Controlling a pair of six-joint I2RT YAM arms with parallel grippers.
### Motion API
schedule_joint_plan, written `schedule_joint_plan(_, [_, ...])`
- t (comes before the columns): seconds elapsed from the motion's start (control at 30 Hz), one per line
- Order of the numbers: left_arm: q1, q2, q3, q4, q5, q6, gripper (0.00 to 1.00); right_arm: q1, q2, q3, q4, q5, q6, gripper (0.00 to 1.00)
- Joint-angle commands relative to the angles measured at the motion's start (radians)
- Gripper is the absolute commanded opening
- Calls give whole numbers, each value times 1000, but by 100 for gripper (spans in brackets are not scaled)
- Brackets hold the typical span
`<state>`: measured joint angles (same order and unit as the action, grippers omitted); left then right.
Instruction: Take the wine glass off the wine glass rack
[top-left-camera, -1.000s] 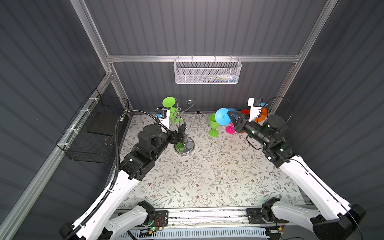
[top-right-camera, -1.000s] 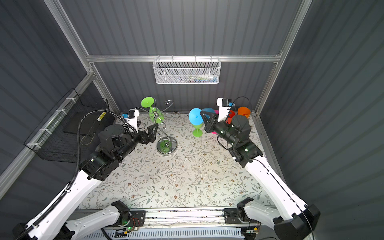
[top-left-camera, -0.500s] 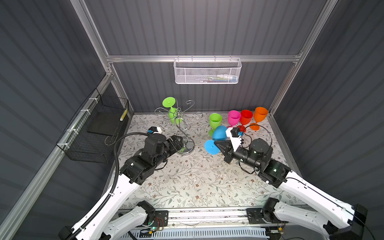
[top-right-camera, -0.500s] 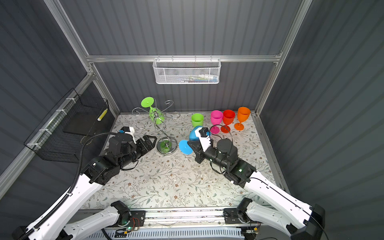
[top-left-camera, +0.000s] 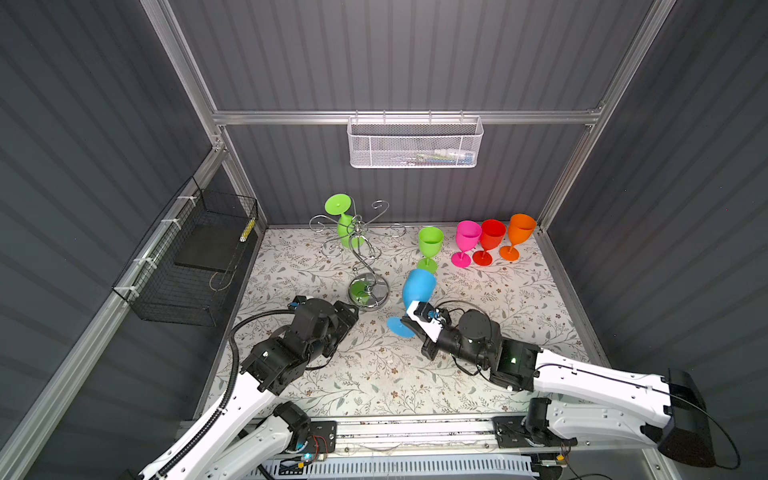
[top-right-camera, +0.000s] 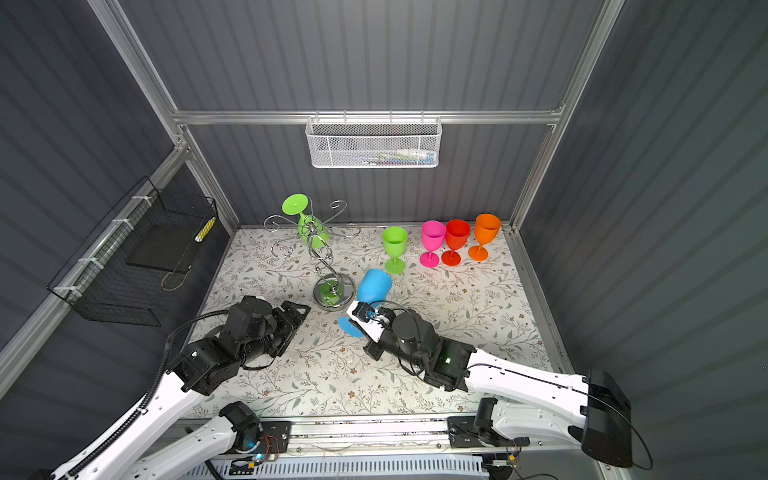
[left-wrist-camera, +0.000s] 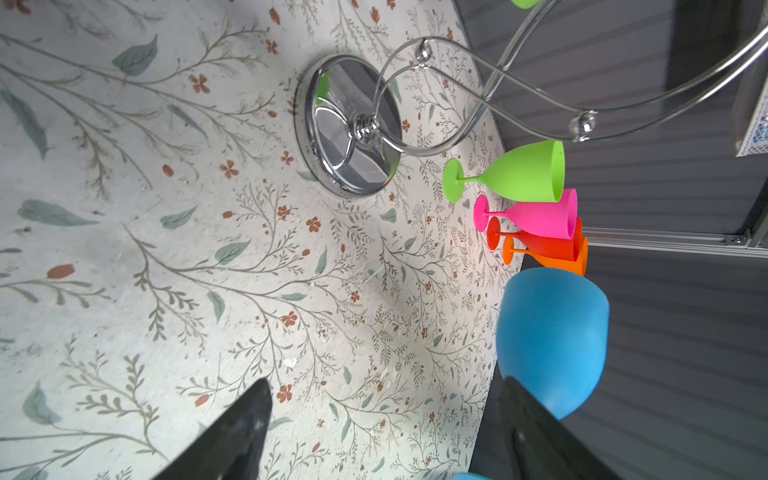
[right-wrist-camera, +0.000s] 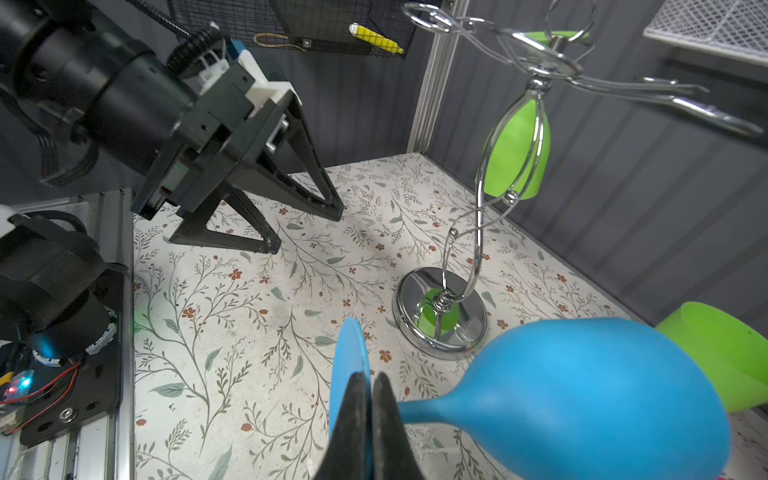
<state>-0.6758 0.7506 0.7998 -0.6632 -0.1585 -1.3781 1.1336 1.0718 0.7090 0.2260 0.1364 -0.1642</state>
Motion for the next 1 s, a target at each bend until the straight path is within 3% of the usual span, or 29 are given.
schedule_joint_plan(0.0, [-10, -25, -19, -34, 6, -98, 84, 51, 6, -34, 110, 91, -101, 0])
schedule_joint_plan(0.2, [-11, -23, 0, -97, 30, -179, 82, 124, 40, -103, 222, 160, -174, 0])
schedule_joint_plan(0.47, [-46, 31, -46, -1, 104, -255, 75, 225, 158, -133, 373, 235, -324, 0])
schedule_joint_plan(0.97, [-158, 72, -127, 133, 65, -386, 60, 265, 247, -154, 509, 312, -435, 0])
